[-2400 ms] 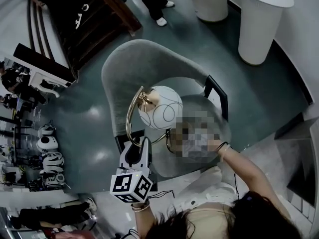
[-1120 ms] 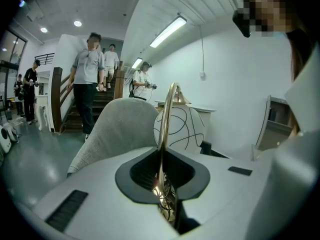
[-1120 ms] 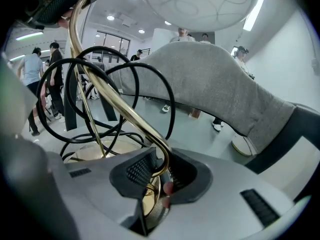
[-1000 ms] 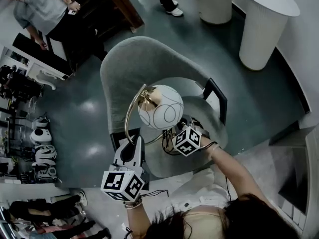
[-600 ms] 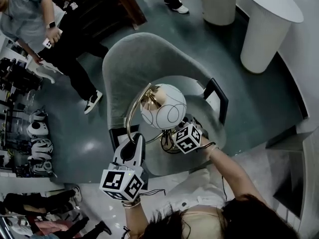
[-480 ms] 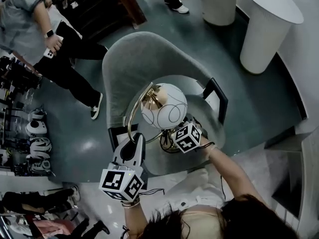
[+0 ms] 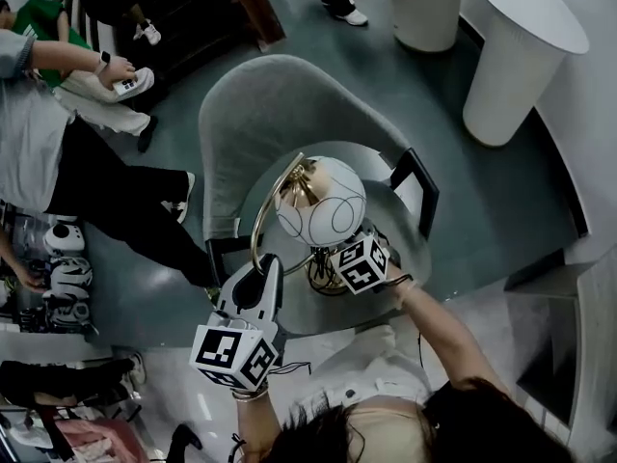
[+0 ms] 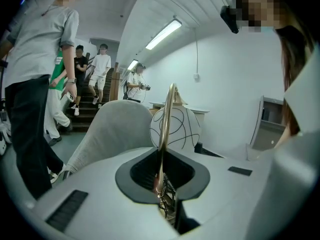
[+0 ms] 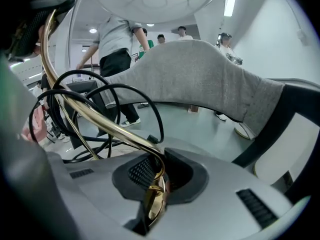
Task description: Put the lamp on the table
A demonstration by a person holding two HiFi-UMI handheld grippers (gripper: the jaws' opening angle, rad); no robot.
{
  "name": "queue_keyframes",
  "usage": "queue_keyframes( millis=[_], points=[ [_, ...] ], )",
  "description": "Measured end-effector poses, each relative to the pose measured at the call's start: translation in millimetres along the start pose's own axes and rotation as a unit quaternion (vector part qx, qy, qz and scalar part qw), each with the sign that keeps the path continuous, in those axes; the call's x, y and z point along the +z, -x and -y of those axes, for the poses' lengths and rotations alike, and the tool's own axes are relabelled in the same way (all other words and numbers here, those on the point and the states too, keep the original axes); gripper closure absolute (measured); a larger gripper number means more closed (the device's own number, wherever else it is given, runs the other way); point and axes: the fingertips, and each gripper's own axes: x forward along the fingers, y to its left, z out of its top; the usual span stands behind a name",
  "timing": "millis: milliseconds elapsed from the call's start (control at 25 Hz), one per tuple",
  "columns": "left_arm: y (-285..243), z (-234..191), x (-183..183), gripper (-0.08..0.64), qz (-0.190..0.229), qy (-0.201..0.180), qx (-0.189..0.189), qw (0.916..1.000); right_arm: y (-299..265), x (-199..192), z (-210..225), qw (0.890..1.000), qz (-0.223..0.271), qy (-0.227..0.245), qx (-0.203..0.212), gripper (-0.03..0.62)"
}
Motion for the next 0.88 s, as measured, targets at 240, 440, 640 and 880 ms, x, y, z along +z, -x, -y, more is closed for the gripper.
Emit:
queue_keyframes(
  millis=[240, 440, 640, 880],
  points=[
    [4, 8, 1, 0.532, 0.005, 0.008, -0.013, 0.9999, 9, -3, 1, 1.000, -0.005, -0.007, -0.003, 0.549],
    [5, 12, 6, 0.532, 0.006, 0.008, -0.030, 0.9995, 15, 0, 6, 1.000, -0.006, -0.010, -0.013, 0.551],
    [9, 13, 8, 0.532, 0.009, 0.004, -0.040, 0.9991, 18, 2, 6, 1.000, -0.004, -0.011, -0.020, 0.551],
    [13, 18, 16, 0.532, 0.015, -0.006, -0.056, 0.9983, 27, 7, 9, 0.999, -0.001, -0.026, -0.027, 0.551]
  ],
)
